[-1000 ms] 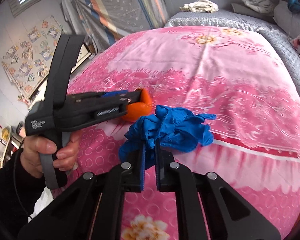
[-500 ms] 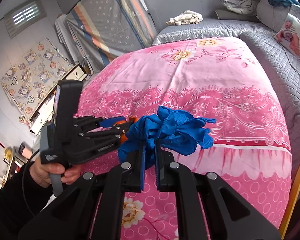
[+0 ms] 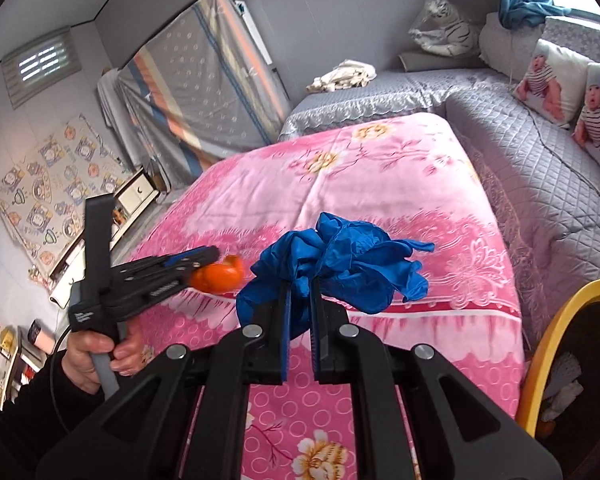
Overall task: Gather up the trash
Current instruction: 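Carry the orange peel and blue glove over the bin with both tools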
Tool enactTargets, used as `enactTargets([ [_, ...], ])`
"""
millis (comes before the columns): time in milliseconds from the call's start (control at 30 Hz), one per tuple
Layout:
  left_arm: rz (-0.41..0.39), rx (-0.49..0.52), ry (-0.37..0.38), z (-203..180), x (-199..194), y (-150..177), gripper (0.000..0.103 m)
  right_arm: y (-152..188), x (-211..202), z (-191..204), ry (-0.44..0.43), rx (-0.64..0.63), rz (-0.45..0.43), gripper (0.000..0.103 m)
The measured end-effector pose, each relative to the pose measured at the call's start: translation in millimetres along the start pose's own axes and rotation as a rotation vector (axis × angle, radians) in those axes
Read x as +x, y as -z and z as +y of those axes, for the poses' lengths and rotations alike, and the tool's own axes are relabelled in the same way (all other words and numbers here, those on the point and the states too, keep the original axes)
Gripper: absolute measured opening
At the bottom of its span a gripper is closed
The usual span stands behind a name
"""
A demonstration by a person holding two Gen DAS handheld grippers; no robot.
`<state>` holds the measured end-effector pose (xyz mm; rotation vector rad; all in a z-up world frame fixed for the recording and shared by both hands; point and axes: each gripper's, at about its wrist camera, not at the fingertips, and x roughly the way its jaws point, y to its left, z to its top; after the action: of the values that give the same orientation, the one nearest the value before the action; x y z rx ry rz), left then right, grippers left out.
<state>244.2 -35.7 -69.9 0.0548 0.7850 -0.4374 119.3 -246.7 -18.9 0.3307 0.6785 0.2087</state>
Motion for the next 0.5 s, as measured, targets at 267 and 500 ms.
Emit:
enactTargets([
  [267,-0.073,-0.034,0.035,-0.9,-36.5,-9.1,0.018,-6.1,-17.8,-4.1,0.009,0.000,-0.048,0.007],
  [500,-0.103,-0.009,0.070,-27.4,-55.5,-15.6,0.018,-12.7,-42.5,-8.8,0.034,-0.010,-0.104,0.007],
])
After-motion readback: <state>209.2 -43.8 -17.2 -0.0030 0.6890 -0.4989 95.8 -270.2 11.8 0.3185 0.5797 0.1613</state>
